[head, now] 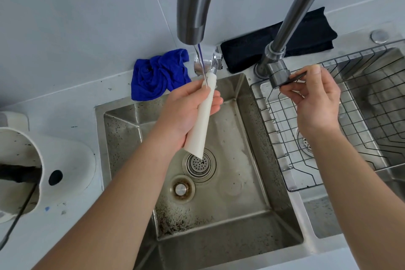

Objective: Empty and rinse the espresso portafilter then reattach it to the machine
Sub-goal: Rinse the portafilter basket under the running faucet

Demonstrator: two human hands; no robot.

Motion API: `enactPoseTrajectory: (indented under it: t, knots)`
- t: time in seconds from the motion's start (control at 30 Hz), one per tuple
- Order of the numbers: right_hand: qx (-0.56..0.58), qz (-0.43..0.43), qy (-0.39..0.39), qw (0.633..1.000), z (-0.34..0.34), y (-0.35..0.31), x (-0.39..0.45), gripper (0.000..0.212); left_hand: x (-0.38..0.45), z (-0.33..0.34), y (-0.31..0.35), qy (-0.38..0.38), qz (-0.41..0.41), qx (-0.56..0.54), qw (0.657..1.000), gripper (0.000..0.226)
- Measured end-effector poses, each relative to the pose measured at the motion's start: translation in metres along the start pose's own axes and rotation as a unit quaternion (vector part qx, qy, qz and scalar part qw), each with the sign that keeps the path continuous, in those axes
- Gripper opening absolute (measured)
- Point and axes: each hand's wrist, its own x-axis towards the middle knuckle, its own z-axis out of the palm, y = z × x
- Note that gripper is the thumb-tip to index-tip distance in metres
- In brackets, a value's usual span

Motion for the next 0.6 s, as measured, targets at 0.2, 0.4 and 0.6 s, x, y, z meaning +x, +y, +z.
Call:
enactPoseTrajectory:
  t: [0.2,0.4,0.6]
  knots:
    - [0.01,0.002,-0.001,1.0,0.001,0.0,0.0,0.027,-0.018,-0.012,-0.009,-0.023,-0.024,0.037,0.999,0.016]
    - [0.016,0.004,-0.002,1.0,0.0,0.001,0.0,0.027,-0.043,-0.024,-0.018,-0.051,-0.066,0.059,0.995,0.021]
    - [0.005,0.025,-0.003,1.0,-0.003,-0.003,0.002,0.031,-0.054,-0.035,-0.024,-0.07,-0.071,0.158,0.982,0.028]
